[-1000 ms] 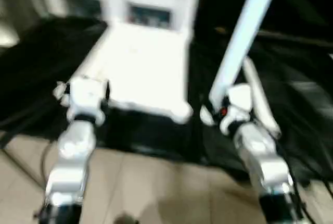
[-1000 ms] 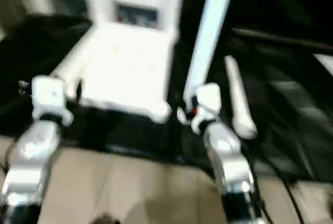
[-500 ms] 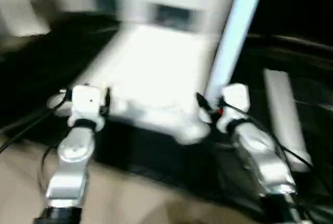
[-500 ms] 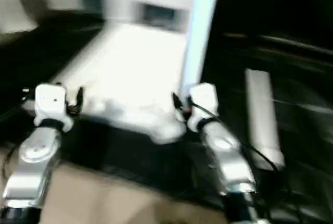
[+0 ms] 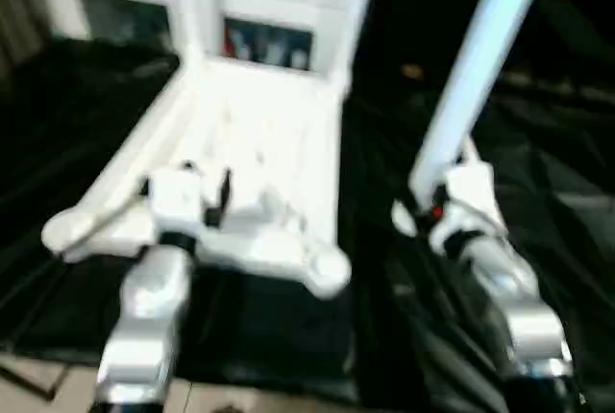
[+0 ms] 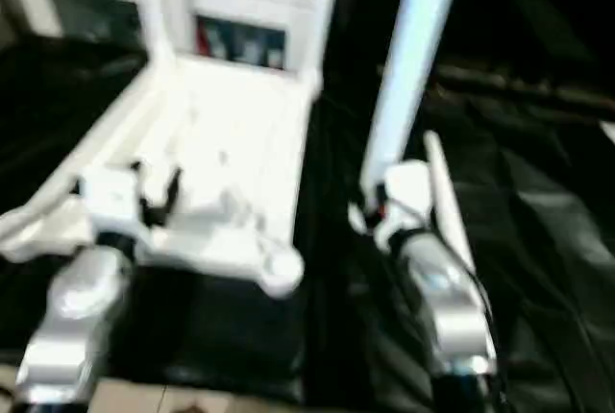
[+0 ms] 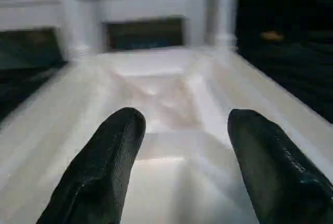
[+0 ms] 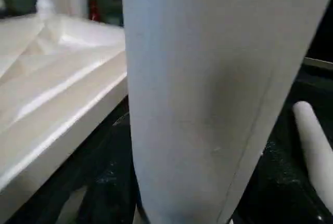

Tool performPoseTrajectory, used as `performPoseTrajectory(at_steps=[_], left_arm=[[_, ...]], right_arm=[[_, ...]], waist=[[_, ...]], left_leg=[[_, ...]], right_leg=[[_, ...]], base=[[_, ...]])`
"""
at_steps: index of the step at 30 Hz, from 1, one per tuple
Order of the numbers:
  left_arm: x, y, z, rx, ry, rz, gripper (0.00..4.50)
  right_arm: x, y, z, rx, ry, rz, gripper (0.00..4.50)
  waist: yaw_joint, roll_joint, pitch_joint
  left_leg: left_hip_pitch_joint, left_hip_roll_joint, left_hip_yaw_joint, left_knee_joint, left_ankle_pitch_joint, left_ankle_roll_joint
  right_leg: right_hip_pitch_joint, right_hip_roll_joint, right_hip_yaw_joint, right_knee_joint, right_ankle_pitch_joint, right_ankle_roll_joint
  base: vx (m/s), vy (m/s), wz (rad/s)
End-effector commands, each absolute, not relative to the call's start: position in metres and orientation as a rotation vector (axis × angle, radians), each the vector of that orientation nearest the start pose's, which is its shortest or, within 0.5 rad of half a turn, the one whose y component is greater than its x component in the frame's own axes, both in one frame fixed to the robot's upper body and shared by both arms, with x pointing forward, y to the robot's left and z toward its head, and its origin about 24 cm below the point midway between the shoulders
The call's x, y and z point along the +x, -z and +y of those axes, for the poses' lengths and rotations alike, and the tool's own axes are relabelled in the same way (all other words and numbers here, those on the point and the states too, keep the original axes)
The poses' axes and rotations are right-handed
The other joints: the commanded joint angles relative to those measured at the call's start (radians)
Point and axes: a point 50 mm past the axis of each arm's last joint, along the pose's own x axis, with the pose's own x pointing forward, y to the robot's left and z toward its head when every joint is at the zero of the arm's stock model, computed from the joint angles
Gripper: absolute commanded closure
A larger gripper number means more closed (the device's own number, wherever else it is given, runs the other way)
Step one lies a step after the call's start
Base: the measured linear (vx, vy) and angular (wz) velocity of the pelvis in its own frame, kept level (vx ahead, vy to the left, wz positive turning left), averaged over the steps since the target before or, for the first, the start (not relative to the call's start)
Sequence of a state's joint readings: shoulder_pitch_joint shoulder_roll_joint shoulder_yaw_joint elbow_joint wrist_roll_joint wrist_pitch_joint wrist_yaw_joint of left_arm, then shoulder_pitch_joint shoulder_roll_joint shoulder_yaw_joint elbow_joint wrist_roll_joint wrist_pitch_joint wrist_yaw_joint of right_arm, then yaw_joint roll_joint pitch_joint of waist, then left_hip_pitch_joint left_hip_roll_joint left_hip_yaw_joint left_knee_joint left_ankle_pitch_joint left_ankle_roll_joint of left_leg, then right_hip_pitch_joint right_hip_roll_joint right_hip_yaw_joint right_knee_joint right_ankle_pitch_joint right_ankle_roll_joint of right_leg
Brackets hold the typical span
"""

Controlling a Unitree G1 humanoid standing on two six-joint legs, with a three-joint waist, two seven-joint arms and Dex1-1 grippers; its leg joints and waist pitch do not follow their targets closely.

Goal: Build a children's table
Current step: Pick table leg, then insert table leg to table base

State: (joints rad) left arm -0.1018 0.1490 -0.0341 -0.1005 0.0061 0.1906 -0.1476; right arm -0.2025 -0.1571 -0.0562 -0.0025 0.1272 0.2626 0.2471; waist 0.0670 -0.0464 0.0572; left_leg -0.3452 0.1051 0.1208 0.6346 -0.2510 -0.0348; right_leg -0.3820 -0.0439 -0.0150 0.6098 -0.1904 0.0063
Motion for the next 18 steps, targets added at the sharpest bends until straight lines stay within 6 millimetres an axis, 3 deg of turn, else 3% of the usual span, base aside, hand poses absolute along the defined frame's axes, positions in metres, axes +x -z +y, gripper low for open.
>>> performPoseTrajectory(at_steps=[1, 2, 3, 4, 5, 6, 7, 8, 9, 10, 11, 12, 13, 14, 15, 18], left_arm=[[0.275, -0.074, 0.148, 0.152, 0.315, 0.016, 1.41], [0.276, -0.076, 0.146, 0.149, 0.382, 0.012, 1.41], [0.276, -0.076, 0.146, 0.149, 0.382, 0.012, 1.41], [0.278, -0.079, 0.144, 0.123, 0.502, 0.023, 1.12], [0.28, -0.081, 0.143, 0.092, 0.601, 0.042, 1.12], [0.28, -0.081, 0.143, 0.09, 0.608, 0.044, 1.12], [0.279, -0.082, 0.141, 0.083, 0.716, 0.067, 1.02], [0.279, -0.083, 0.14, 0.09, 0.815, 0.087, 0.93], [0.278, -0.082, 0.14, 0.104, 0.891, 0.111, 0.93], [0.278, -0.081, 0.141, 0.121, 0.976, 0.14, 0.7], [0.278, -0.081, 0.141, 0.121, 0.976, 0.14, 0.65], [0.276, -0.079, 0.144, 0.158, 1.075, 0.2, 0.65], [0.276, -0.079, 0.144, 0.158, 1.075, 0.2, 0.59], [0.276, -0.077, 0.148, 0.199, 1.152, 0.27, 0.47], [0.275, -0.075, 0.156, 0.244, 1.233, 0.358, 0.34], [0.284, -0.074, 0.172, 0.359, 1.294, 0.468, 0.21]], right_arm=[[0.293, -0.089, -0.166, 0.008, -0.262, -0.002, 2.59], [0.293, -0.091, -0.166, 0.026, -0.271, -0.011, 2.59], [0.293, -0.091, -0.166, 0.026, -0.271, -0.011, 2.59], [0.294, -0.092, -0.168, 0.046, -0.288, -0.012, 2.59], [0.296, -0.093, -0.17, 0.049, -0.312, -0.008, 2.59], [0.297, -0.093, -0.17, 0.049, -0.313, -0.007, 2.59], [0.298, -0.094, -0.17, 0.044, -0.349, -0.001, 2.59], [0.3, -0.095, -0.171, 0.031, -0.398, 0.006, 2.59], [0.302, -0.097, -0.171, 0.013, -0.44, 0.011, 2.59], [0.304, -0.099, -0.171, 0.002, -0.491, 0.02, 2.59], [0.304, -0.099, -0.171, 0.002, -0.491, 0.02, 2.59], [0.306, -0.101, -0.17, -0.03, -0.556, 0.031, 2.59], [0.306, -0.101, -0.17, -0.03, -0.556, 0.031, 2.59], [0.308, -0.102, -0.17, -0.053, -0.608, 0.041, 2.59], [0.309, -0.104, -0.171, -0.073, -0.663, 0.049, 2.59], [0.312, -0.106, -0.174, -0.102, -0.718, 0.065, 2.59]], waist=[[-0.007, 0.01, -0.039], [-0.003, 0.046, -0.042], [-0.012, 0.039, -0.04], [-0.008, 0.041, -0.043], [-0.001, 0.049, -0.047], [-0.002, 0.05, -0.048], [-0.005, 0.028, -0.048], [-0.001, 0.015, -0.05], [-0.001, 0.015, -0.05], [0.002, 0.012, -0.055], [0.002, 0.029, -0.057], [-0.004, 0.016, -0.056], [-0.001, 0.024, -0.056], [-0.003, 0.018, -0.057], [-0.004, 0.019, -0.057], [-0.001, 0.011, -0.057]], left_leg=[[0.005, 0.097, -0.034, -0.108, -0.305, -0.02], [0.004, 0.096, -0.04, -0.108, -0.299, -0.023], [0.005, 0.098, -0.032, -0.108, -0.308, -0.012], [-0.002, 0.097, -0.033, -0.106, -0.267, -0.001], [-0.001, 0.095, -0.025, -0.099, -0.211, 0.016], [-0.002, 0.094, -0.023, -0.096, -0.179, 0.021], [-0.014, 0.094, -0.016, -0.097, -0.136, 0.042], [-0.015, 0.092, -0.009, -0.097, -0.128, 0.056], [-0.015, 0.092, -0.009, -0.097, -0.128, 0.056], [-0.01, 0.097, 0.0, -0.096, -0.098, 0.071], [-0.015, 0.1, -0.001, -0.099, -0.071, 0.07], [-0.014, 0.104, 0.004, -0.098, -0.068, 0.072], [-0.007, 0.104, 0.004, -0.098, -0.081, 0.072], [-0.003, 0.106, 0.007, -0.099, -0.082, 0.071], [-0.004, 0.107, 0.009, -0.099, -0.078, 0.07], [0.001, 0.105, 0.015, -0.098, -0.064, 0.081]], right_leg=[[0.024, -0.106, 0.055, -0.096, -0.453, -0.127], [0.028, -0.106, 0.055, -0.089, -0.432, -0.138], [0.021, -0.1, 0.053, -0.098, -0.41, -0.144], [0.031, -0.103, 0.054, -0.088, -0.373, -0.164], [0.026, -0.104, 0.057, -0.084, -0.338, -0.184], [0.027, -0.103, 0.057, -0.078, -0.304, -0.2], [0.036, -0.102, 0.053, -0.077, -0.272, -0.215], [0.038, -0.103, 0.048, -0.078, -0.318, -0.206], [0.038, -0.103, 0.048, -0.078, -0.318, -0.206], [0.029, -0.101, 0.047, -0.075, -0.301, -0.202], [0.03, -0.099, 0.044, -0.063, -0.246, -0.208], [0.027, -0.096, 0.042, -0.066, -0.227, -0.21], [0.023, -0.096, 0.04, -0.063, -0.224, -0.216], [0.022, -0.095, 0.039, -0.06, -0.202, -0.225], [0.022, -0.094, 0.039, -0.058, -0.186, -0.23], [0.022, -0.095, 0.039, -0.058, -0.164, -0.243]], base=[[-0.054, -0.041, 0.04], [0.0, 0.0, 0.0], [0.0, 0.0, 0.0], [0.0, 0.0, 0.0], [0.0, 0.0, 0.0], [0.0, 0.0, 0.0], [0.0, 0.0, 0.0], [0.0, 0.0, 0.0], [0.0, 0.0, 0.0], [0.0, 0.0, 0.0], [0.0, 0.0, 0.0], [0.0, 0.0, 0.0], [0.0, 0.0, 0.0], [0.0, 0.0, 0.0], [0.0, 0.0, 0.0], [0.0, 0.0, 0.0]])
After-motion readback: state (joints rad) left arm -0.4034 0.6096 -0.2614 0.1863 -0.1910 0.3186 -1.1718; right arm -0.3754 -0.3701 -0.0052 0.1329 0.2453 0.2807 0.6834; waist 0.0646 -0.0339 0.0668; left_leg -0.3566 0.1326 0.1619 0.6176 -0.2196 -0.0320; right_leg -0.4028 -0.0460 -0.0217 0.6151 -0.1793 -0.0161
